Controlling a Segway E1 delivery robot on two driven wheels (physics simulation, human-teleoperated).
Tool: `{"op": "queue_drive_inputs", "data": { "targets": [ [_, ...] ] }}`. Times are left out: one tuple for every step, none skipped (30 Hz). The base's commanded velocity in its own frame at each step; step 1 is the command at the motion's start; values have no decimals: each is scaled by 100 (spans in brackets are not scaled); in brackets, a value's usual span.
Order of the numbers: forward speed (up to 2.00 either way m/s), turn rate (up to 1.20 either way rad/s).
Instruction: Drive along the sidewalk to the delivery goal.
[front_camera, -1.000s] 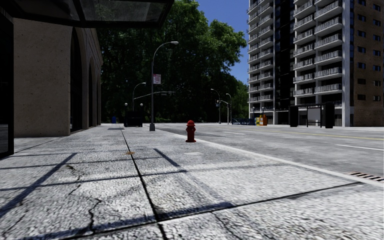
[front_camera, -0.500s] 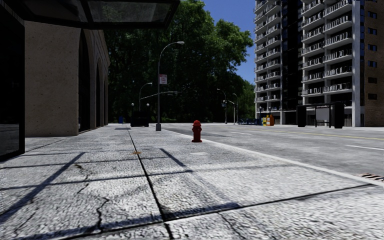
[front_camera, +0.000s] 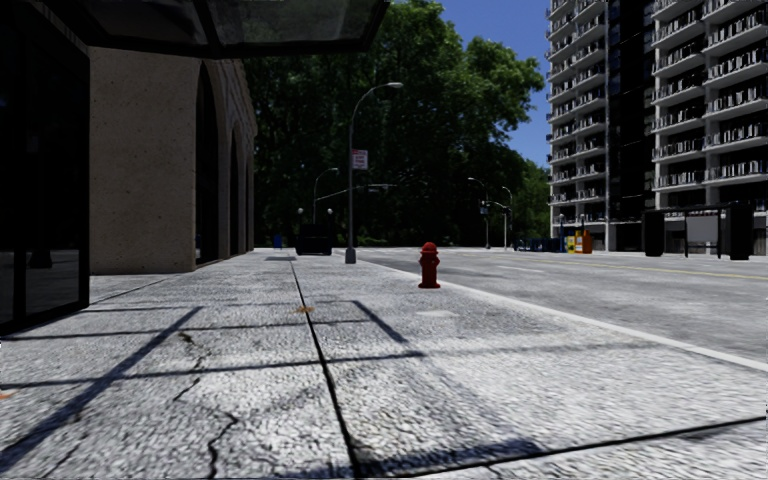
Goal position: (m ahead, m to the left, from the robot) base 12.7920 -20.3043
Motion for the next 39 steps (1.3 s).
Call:
{"op": "queue_drive_inputs", "data": {
  "targets": [
    [200, 33],
    [200, 33],
    [200, 33],
    [200, 33],
    [200, 26],
    [200, 26],
    [200, 0],
    [200, 0],
    [200, 0],
    [200, 0],
    [200, 0],
    [200, 0],
    [200, 0],
    [200, 0],
    [200, 0],
    [200, 0],
    [200, 0],
    [200, 0],
    [200, 0],
    [200, 0],
    [200, 0],
    [200, 0],
    [200, 0],
    [200, 0],
    [200, 0],
    [200, 0],
    [200, 0],
    [200, 0],
    [200, 0],
    [200, 6],
    [200, 18],
    [200, 18],
    [200, 25],
    [200, 28],
    [200, 28],
    [200, 34],
    [200, 35],
    [200, 37],
    [200, 37]
  ]
}}
